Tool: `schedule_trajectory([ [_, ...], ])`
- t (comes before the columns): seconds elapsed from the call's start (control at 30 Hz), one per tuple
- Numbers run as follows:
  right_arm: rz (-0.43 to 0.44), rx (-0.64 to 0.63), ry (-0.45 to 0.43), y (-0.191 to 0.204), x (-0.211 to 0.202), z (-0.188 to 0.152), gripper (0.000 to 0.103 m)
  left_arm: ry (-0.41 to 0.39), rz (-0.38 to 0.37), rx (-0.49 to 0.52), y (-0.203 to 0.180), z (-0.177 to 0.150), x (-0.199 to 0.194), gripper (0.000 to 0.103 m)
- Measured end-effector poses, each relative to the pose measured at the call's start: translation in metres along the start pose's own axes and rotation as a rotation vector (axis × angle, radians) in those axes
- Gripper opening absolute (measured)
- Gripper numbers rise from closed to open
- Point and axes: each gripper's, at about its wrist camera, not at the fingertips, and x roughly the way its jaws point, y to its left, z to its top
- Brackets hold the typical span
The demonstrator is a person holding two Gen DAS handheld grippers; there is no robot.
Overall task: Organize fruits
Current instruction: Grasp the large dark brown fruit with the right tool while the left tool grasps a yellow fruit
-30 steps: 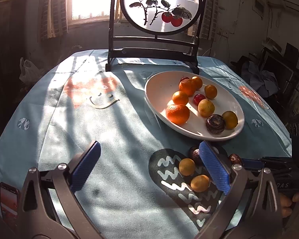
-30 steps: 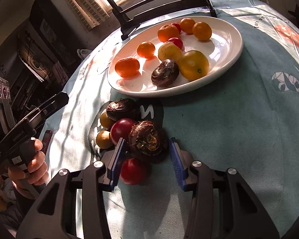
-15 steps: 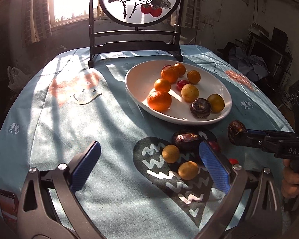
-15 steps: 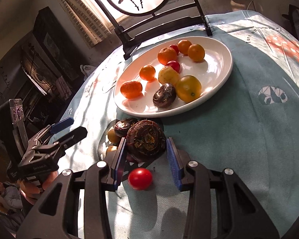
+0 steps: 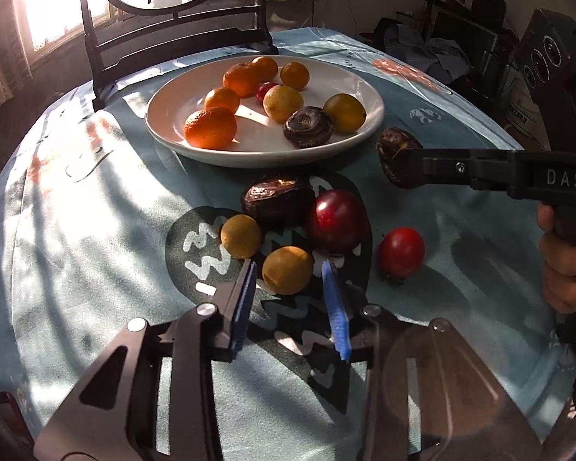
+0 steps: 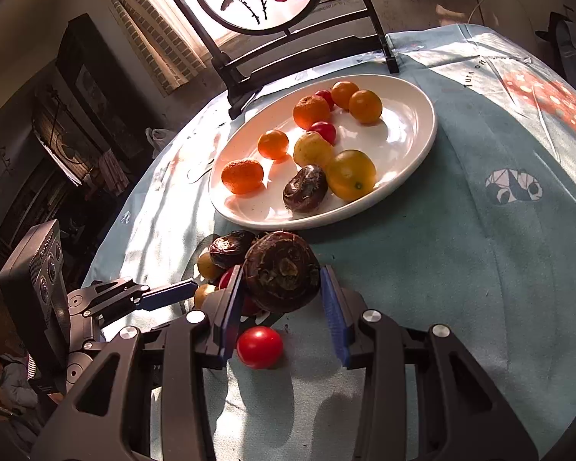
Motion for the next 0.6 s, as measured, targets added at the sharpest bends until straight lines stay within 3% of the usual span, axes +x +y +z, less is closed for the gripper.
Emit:
schedule_trajectory([
  [0.43,-0.01,-0.012,-0.003,0.0029,-0.0011,-0.0001,0.04,0.008,0.026,0.003,-0.0003,0.0002,0.0089,0.033],
  [0.6,-0.023,-0.021,-0.007,0.0042,-0.0012,-0.0008,0.04,0.004,0.027,-0.01,0.0025,0.0005,0.0102,0.029],
])
